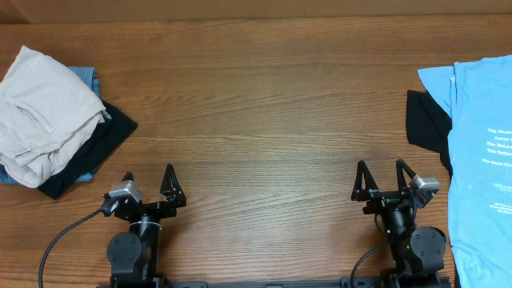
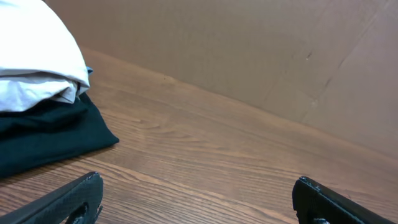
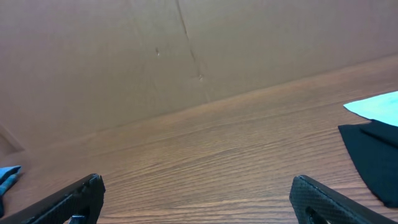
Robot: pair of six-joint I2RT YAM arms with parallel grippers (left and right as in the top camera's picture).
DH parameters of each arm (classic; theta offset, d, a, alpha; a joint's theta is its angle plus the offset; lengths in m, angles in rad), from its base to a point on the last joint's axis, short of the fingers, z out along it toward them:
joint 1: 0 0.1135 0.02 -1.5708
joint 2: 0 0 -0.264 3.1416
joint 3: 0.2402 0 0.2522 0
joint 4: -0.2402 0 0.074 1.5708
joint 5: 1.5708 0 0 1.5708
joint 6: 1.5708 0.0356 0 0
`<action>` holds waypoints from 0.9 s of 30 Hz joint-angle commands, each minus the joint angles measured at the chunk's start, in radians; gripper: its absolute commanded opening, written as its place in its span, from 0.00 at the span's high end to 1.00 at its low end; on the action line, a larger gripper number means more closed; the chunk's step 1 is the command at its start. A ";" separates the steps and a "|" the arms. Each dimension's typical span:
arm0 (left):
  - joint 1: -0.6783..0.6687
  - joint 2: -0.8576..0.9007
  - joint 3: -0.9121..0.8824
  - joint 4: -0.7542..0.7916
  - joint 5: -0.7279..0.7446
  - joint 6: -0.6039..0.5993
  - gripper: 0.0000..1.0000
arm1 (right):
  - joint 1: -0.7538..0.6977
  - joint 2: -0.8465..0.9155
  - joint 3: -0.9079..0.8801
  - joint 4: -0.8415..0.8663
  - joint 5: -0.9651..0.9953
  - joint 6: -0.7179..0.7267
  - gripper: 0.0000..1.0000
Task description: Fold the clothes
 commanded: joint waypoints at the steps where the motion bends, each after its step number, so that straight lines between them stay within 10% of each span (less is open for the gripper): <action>1: -0.008 -0.013 -0.004 0.001 -0.014 0.104 0.00 | -0.003 -0.008 -0.011 0.006 0.006 0.002 0.00; 27: -0.005 -0.002 -0.004 0.001 -0.021 0.145 0.00 | -0.003 -0.008 -0.011 0.006 0.006 0.002 0.00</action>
